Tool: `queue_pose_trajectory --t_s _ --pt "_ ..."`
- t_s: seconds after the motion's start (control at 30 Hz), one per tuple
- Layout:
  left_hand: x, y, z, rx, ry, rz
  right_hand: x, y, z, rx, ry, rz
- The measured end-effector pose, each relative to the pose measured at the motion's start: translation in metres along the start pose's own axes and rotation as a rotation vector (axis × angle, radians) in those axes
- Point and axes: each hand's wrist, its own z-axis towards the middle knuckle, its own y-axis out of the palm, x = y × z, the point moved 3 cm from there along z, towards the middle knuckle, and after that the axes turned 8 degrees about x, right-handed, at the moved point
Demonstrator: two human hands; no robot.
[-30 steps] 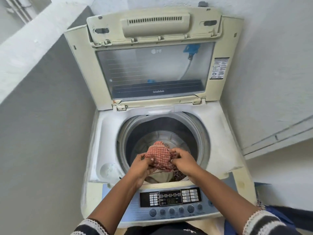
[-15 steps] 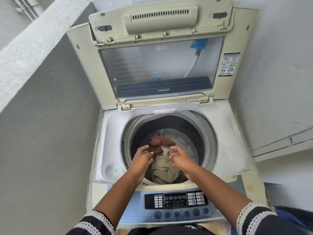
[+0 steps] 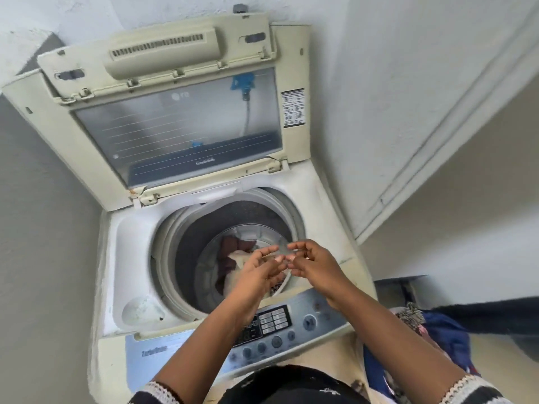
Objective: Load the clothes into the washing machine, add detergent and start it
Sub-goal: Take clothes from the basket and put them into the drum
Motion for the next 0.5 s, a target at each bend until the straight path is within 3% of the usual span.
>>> queue_pose_trajectory --t_s 0.27,0.5 --pt "-0.032 0.107 -0.045 -0.250 0.024 0.110 0.011 -0.124 -0.050 0.210 -0.067 0.115" --pt "-0.098 0.183 -0.072 -0.399 -0.057 0.417 0.094 -0.214 -0.094 0.317 0.023 0.252"
